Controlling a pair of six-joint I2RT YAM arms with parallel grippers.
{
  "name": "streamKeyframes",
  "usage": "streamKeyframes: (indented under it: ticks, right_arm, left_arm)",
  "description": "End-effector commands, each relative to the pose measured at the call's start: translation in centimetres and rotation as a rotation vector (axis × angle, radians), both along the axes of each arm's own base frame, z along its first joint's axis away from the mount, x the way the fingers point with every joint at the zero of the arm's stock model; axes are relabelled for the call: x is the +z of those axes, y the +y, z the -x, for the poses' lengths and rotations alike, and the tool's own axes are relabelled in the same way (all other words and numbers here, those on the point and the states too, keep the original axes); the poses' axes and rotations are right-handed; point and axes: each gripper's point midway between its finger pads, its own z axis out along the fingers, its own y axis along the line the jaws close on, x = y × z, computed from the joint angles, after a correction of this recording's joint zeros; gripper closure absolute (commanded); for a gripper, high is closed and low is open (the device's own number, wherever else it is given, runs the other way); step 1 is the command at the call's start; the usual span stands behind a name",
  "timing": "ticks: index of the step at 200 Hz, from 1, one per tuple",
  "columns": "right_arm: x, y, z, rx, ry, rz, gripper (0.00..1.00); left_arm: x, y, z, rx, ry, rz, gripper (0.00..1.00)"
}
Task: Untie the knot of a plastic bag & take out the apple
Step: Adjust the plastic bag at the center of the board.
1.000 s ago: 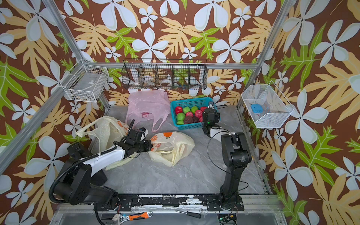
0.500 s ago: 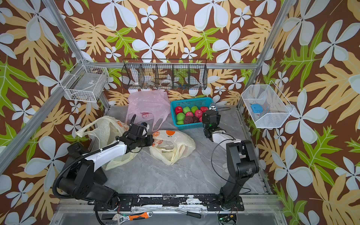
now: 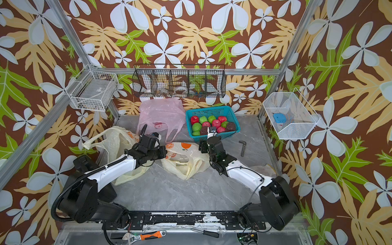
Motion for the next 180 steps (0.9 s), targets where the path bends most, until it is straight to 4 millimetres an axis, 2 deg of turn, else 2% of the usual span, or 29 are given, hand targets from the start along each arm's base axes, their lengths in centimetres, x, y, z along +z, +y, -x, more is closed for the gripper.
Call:
streamKeyframes:
  ticks: [1,12,30,43,46,48,69,83,95,110,123,132,142,150,155,156,169,180]
  right_arm:
    - [1.3,-0.2,1.9,0.022,0.006,-0.005,0.23]
    - [1.9,0.3,2.5,0.071,-0.001,-0.006,0.21]
    - [1.4,2.0,3.0,0.169,0.064,0.014,0.19]
    - [0.2,3.7,3.5,0.248,0.132,0.037,0.14]
    - [-0.2,4.2,3.6,0.265,0.143,0.049,0.03]
    - [-0.4,4.5,3.7,0.275,0.148,0.056,0.00]
    - [-2.6,7.0,5.0,0.356,0.178,0.184,0.01]
    - [-4.2,7.7,5.3,0.379,0.216,0.229,0.01]
    - [-6.0,7.0,5.0,0.348,0.257,0.282,0.01]
    - [-8.3,4.6,4.0,0.225,0.318,0.419,0.00]
    - [-9.3,2.5,3.1,0.118,0.337,0.533,0.02]
    - [-9.3,1.5,2.5,0.065,0.320,0.579,0.07]
    - [-8.8,1.3,2.0,0.043,0.287,0.597,0.20]
    - [-8.1,1.7,1.7,0.045,0.257,0.587,0.36]
    - [-7.3,2.0,1.4,0.049,0.229,0.572,0.52]
    - [-7.3,2.0,1.4,0.049,0.229,0.572,0.52]
    - [-4.6,3.5,1.2,0.071,0.131,0.536,0.82]
    - [-2.4,5.1,1.7,0.111,0.042,0.532,0.98]
  left_arm:
    - [0.4,-0.1,-0.4,-0.009,-0.026,-0.008,1.00]
    - [0.3,-0.2,-0.5,-0.014,-0.029,-0.003,1.00]
    - [0.2,-0.5,-0.7,-0.029,-0.027,-0.004,1.00]
    - [0.2,-0.8,-0.7,-0.045,-0.025,-0.007,1.00]
    - [0.2,-0.8,-0.7,-0.048,-0.025,-0.008,1.00]
    - [0.2,-0.8,-0.8,-0.049,-0.025,-0.009,1.00]
    - [0.0,-0.6,-0.6,-0.057,-0.025,-0.020,1.00]
    - [-0.3,-0.5,-0.1,-0.059,-0.021,-0.019,1.00]
    - [-0.5,-0.4,0.3,-0.059,-0.020,-0.016,1.00]
    - [-1.0,-0.1,0.9,-0.060,-0.014,-0.018,1.00]
    - [-1.2,0.3,1.6,-0.057,-0.011,-0.021,1.00]
    - [-1.3,0.6,2.0,-0.057,-0.014,-0.025,1.00]
    - [-1.2,0.8,2.5,-0.057,-0.013,-0.025,1.00]
    - [-1.2,0.8,3.0,-0.064,-0.008,-0.019,1.00]
    - [-1.1,0.7,3.4,-0.071,-0.009,-0.013,1.00]
    - [-1.1,0.7,3.5,-0.072,-0.009,-0.012,1.00]
    - [-1.0,0.3,4.5,-0.086,-0.014,-0.006,1.00]
    - [-1.2,0.1,5.3,-0.097,-0.014,-0.005,1.00]
